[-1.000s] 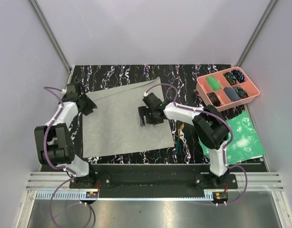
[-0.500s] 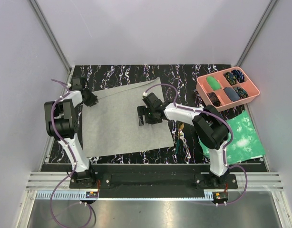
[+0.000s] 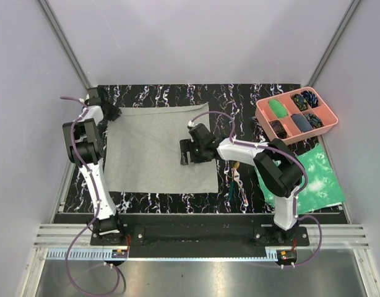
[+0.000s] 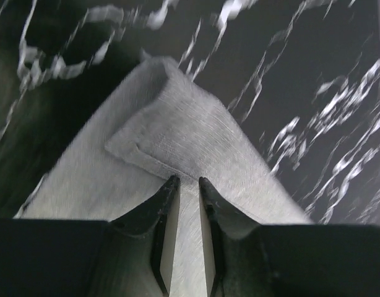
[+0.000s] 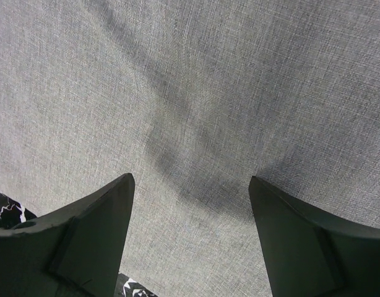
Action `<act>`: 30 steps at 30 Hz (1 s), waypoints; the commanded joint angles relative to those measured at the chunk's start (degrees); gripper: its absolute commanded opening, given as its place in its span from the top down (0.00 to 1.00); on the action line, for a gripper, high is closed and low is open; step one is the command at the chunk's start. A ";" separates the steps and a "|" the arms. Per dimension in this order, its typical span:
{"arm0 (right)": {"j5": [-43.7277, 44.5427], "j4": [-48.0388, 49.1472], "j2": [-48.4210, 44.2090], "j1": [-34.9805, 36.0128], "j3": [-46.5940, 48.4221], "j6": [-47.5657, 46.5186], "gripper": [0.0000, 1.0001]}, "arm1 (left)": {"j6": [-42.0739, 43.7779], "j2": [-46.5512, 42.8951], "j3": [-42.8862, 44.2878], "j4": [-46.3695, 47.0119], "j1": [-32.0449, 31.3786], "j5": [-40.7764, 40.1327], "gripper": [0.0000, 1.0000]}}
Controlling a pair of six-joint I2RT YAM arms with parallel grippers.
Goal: Fold the napkin into a case and place the utensils inside
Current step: Flatten out the crumpled napkin at the center of the board.
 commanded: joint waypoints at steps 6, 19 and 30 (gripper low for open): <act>0.74 -6.96 -0.78 0.22 -5.26 1.80 0.15 | -7.38 -1.15 10.80 16.46 1.29 10.66 0.75; 6.18 -10.29 0.35 -2.15 8.70 -2.14 0.03 | -2.55 -31.20 -25.11 12.70 -6.88 6.11 0.67; 6.80 -15.92 11.25 -5.14 28.04 -8.21 0.00 | -5.80 -37.73 -48.71 12.00 -14.35 0.03 0.69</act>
